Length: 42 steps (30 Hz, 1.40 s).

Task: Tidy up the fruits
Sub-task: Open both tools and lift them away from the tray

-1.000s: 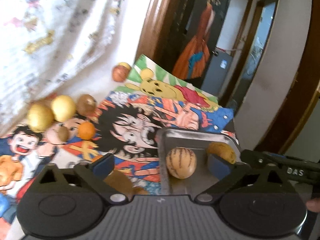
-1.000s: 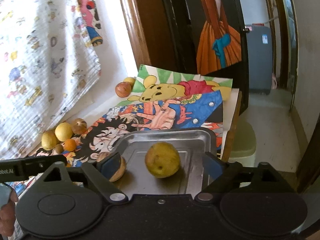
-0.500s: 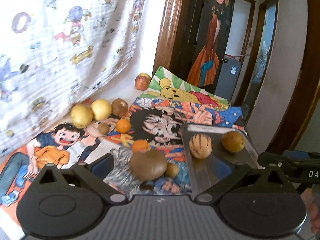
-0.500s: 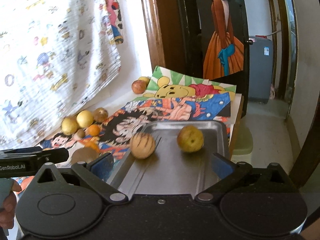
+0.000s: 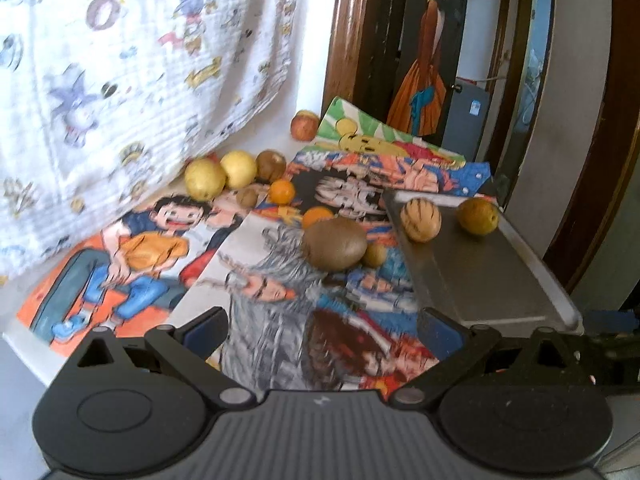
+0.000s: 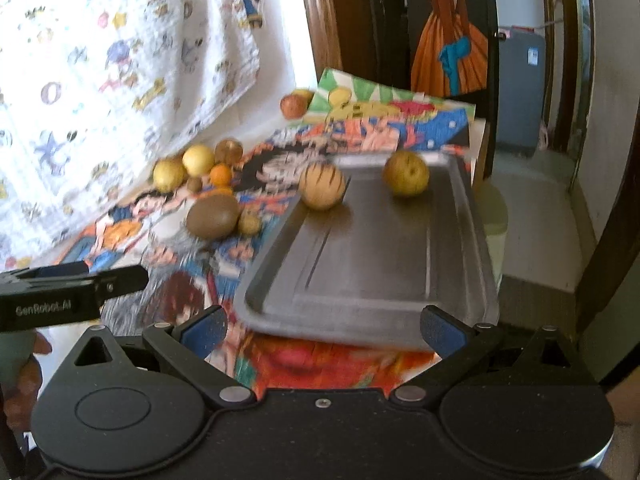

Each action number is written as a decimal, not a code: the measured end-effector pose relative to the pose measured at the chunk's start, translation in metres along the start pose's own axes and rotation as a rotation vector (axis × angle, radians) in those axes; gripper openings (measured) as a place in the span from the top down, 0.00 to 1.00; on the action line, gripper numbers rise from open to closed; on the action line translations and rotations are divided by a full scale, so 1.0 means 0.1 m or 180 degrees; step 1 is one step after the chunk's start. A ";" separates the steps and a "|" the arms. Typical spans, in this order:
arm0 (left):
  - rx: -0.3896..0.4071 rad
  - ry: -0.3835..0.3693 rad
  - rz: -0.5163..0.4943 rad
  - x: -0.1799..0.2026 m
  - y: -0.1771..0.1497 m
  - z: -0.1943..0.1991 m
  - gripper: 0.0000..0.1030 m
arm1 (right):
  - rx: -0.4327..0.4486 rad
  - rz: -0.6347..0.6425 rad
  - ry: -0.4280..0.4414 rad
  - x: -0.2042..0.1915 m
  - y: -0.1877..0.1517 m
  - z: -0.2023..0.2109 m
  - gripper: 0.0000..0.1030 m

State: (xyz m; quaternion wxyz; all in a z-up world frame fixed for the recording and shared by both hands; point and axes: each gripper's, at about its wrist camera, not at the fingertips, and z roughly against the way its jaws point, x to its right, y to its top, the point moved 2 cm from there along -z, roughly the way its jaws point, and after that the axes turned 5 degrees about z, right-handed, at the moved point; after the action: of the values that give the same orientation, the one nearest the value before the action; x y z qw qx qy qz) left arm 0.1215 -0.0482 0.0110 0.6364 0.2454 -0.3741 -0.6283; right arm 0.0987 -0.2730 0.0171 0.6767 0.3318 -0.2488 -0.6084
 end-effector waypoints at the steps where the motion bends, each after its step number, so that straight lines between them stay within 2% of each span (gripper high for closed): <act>1: -0.0019 0.0010 0.0009 -0.02 -0.02 0.00 0.00 | -0.0047 -0.0003 0.0010 -0.03 -0.04 0.00 0.01; 8: -0.0132 0.0114 0.0053 -0.13 -0.15 0.04 0.00 | -0.0235 0.0078 0.0074 -0.19 -0.16 -0.04 0.01; 24: -0.0165 0.0218 0.0189 -0.30 -0.20 0.03 0.00 | -0.0273 0.0187 0.0073 -0.26 -0.14 -0.07 0.01; 36: -0.0276 0.0322 0.0190 -0.41 -0.04 -0.21 0.00 | -0.0207 0.0294 0.0161 -0.19 0.14 -0.28 0.01; 42: -0.0264 0.0415 0.0217 -0.48 0.11 -0.36 0.00 | -0.0169 0.0561 0.0238 -0.22 0.32 -0.46 0.01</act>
State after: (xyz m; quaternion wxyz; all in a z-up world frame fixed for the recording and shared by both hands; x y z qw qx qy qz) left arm 0.1602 -0.0053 -0.0104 0.6901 0.2462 -0.3136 -0.6039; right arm 0.1510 -0.2432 0.0125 0.7450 0.3129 -0.2354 -0.5401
